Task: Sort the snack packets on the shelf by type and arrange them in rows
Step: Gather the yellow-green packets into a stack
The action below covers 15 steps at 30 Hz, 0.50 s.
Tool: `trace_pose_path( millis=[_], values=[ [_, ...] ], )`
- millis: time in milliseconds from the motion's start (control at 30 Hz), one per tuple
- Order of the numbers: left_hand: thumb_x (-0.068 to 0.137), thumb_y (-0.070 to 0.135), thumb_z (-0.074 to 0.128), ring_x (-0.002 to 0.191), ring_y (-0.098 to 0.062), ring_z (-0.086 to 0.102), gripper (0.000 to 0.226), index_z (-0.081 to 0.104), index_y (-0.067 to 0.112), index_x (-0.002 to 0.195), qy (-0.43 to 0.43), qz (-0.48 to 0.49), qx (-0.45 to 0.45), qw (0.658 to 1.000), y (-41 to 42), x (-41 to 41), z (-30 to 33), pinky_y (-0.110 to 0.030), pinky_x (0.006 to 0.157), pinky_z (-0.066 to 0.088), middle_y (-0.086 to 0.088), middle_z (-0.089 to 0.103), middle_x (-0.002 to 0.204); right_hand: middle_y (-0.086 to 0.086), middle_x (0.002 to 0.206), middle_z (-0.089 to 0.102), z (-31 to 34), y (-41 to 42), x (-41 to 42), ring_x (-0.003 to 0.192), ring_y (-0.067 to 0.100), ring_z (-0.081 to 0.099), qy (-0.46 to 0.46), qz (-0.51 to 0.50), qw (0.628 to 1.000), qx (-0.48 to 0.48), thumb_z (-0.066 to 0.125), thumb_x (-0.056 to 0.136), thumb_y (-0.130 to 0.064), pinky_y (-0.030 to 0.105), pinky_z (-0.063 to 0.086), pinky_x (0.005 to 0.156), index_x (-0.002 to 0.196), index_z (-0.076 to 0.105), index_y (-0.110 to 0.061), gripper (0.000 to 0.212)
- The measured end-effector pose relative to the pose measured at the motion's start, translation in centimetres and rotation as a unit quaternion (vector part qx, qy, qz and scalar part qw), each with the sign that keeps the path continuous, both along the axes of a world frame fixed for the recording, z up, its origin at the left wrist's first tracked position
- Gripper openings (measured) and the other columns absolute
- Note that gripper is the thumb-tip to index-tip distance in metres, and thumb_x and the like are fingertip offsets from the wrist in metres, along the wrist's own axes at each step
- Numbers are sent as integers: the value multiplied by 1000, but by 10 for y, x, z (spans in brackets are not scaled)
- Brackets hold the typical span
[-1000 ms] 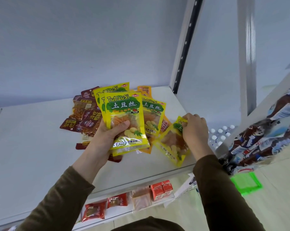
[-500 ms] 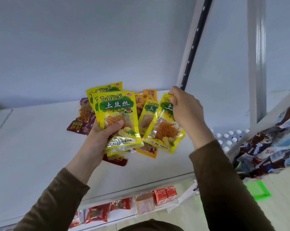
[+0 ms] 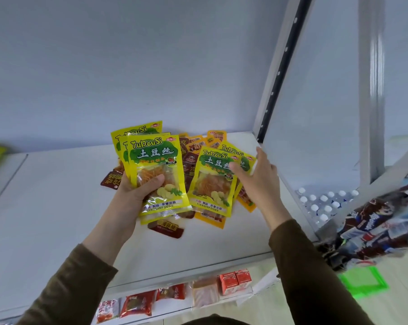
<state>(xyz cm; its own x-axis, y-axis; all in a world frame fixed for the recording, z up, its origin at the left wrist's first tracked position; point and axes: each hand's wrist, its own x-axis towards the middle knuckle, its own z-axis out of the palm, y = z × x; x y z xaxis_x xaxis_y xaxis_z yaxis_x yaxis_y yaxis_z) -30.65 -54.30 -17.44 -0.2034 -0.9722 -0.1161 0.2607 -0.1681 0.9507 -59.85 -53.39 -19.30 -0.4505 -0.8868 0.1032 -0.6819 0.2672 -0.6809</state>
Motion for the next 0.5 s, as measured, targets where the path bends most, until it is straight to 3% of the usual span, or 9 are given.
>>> trace_pose_path(
  millis=[100, 233, 300, 367, 467, 500],
  values=[
    [85, 17, 76, 95, -29, 77, 57, 57, 19, 139, 3, -9, -2, 1000, 0, -2, 0, -34, 67, 62, -11, 75, 119, 8, 159, 39, -8, 7, 2, 146, 35, 31, 63, 23, 993, 96, 39, 64, -101, 57, 22, 120, 161, 3, -21, 130],
    [81, 18, 79, 95, -30, 77, 59, 59, 20, 136, 3, -12, -1, 1000, 2, -8, -3, -36, 67, 62, -11, 76, 118, 8, 159, 39, -5, 1, 14, 148, 33, 29, 36, 45, 995, 77, 46, 64, -99, 57, 9, 123, 161, -5, -27, 132],
    [78, 18, 81, 98, -32, 76, 61, 59, 20, 136, -1, -13, 1, 1000, 4, -12, -8, -39, 73, 63, -12, 75, 119, 5, 156, 43, -5, -1, 19, 144, 33, 33, -6, 58, 998, 25, 61, 72, -85, 57, 14, 122, 161, 1, -28, 122],
    [76, 20, 83, 100, -34, 75, 66, 57, 21, 137, -5, -8, 9, 1000, 5, -14, -13, -42, 76, 63, -12, 75, 120, 2, 153, 47, -6, -3, 25, 140, 31, 40, -55, 66, 996, -30, 75, 78, -64, 54, 28, 118, 160, 7, -32, 111],
    [78, 20, 83, 101, -35, 75, 67, 56, 21, 138, -3, -4, 17, 1000, 7, -14, -18, -44, 76, 63, -13, 74, 121, -3, 154, 45, -7, -3, 32, 140, 21, 45, -132, 93, 983, -81, 82, 83, -37, 36, 41, 107, 157, 7, -43, 105],
    [79, 19, 83, 100, -35, 75, 66, 56, 21, 139, -2, -5, 17, 1000, 7, -14, -19, -43, 75, 63, -13, 74, 121, -3, 154, 44, -7, -2, 35, 139, 18, 46, -143, 102, 980, -98, 82, 85, -30, 35, 42, 108, 156, 7, -47, 105]
  ],
)
